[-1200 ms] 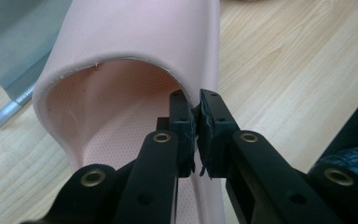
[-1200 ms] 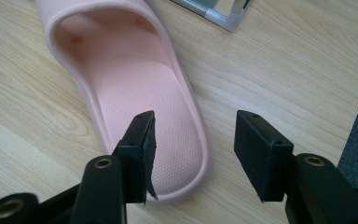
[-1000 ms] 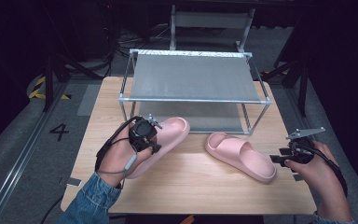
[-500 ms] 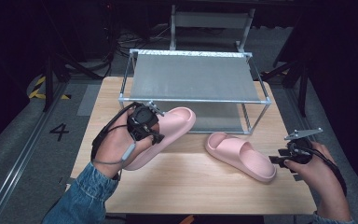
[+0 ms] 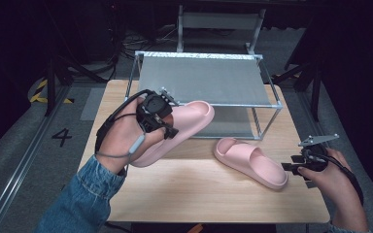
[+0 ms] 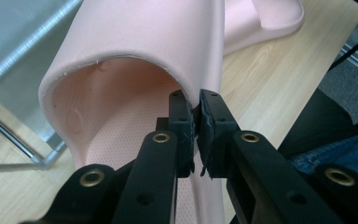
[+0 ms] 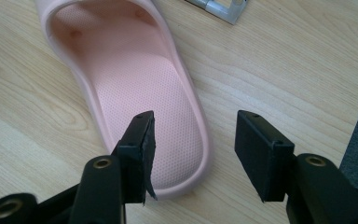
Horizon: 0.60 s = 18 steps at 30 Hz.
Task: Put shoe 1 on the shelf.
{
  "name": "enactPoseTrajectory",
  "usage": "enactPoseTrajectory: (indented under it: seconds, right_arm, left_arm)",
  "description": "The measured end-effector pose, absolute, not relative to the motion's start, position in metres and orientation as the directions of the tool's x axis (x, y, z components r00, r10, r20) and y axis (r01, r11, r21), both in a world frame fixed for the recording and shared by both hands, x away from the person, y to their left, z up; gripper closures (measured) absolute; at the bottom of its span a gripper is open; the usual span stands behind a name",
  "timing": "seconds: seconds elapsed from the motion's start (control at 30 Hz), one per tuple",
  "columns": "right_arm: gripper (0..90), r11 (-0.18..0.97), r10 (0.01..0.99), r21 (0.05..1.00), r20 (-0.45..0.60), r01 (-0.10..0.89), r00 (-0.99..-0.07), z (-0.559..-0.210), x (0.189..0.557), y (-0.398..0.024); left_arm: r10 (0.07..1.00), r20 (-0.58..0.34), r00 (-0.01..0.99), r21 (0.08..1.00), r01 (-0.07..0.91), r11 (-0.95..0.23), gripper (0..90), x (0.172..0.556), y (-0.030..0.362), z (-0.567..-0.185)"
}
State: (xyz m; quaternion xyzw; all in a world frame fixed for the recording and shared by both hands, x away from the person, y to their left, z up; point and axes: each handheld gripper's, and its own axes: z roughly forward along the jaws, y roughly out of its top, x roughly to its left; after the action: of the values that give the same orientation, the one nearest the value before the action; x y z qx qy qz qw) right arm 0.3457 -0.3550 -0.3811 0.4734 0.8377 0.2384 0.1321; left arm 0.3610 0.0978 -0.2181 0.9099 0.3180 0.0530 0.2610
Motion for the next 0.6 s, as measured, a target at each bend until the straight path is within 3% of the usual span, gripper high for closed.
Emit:
enactPoseTrajectory:
  seconds: [0.6]
  right_arm:
    - [48.1, 0.431, 0.851, 0.546, 0.020, 0.718, -0.525, -0.378, 0.343, -0.358]
  left_arm:
    - [0.690, -0.045, 0.722, 0.538, 0.600, -0.592, 84.6, 0.415, 0.076, -0.197]
